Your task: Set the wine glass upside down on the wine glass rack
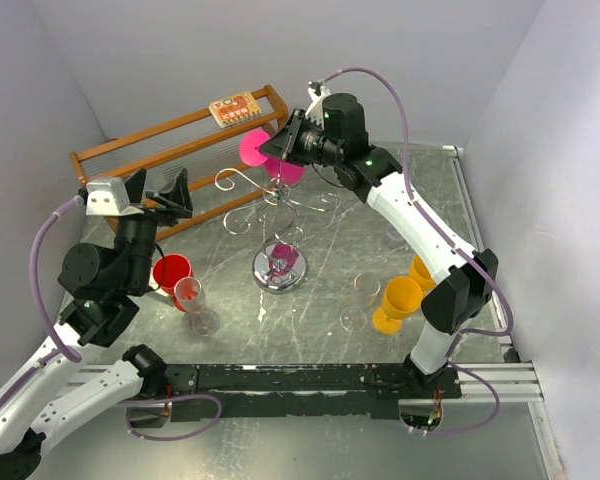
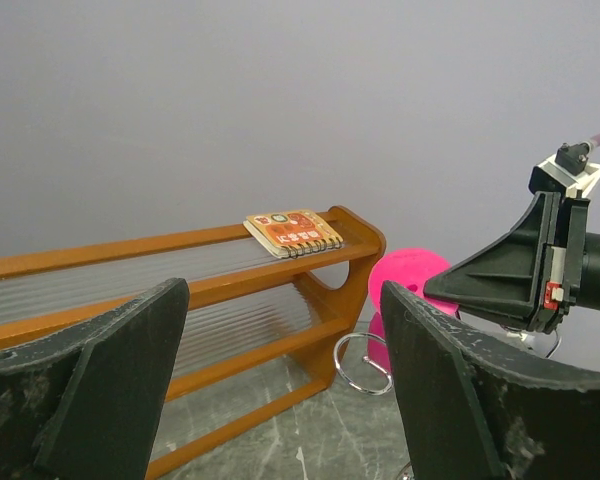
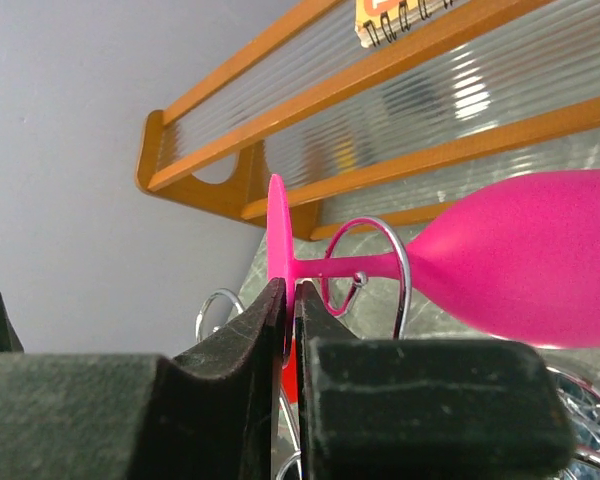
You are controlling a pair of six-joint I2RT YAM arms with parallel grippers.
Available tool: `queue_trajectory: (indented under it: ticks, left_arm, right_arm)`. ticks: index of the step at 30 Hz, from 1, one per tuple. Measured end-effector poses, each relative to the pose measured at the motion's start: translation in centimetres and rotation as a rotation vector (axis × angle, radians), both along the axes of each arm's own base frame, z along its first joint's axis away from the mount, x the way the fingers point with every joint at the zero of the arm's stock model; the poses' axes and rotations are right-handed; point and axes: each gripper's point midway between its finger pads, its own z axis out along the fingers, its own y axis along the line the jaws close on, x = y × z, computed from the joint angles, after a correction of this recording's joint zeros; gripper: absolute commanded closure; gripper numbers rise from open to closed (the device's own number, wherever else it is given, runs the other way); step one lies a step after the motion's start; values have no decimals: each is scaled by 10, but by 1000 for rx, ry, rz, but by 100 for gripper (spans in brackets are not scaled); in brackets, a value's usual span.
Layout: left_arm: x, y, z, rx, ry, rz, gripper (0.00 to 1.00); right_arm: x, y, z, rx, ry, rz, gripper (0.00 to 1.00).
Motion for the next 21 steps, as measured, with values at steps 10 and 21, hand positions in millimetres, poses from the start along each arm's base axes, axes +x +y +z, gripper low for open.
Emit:
queue_trajectory:
  ticks: [10, 21]
  left_arm:
    - [3, -3, -5, 13, 15, -1, 12]
    - [3, -3, -6, 16, 19, -1, 11]
  right_arm:
    - [-6, -5, -11, -41, 54, -6, 73]
    - [-8, -6, -7, -36, 65, -8, 44]
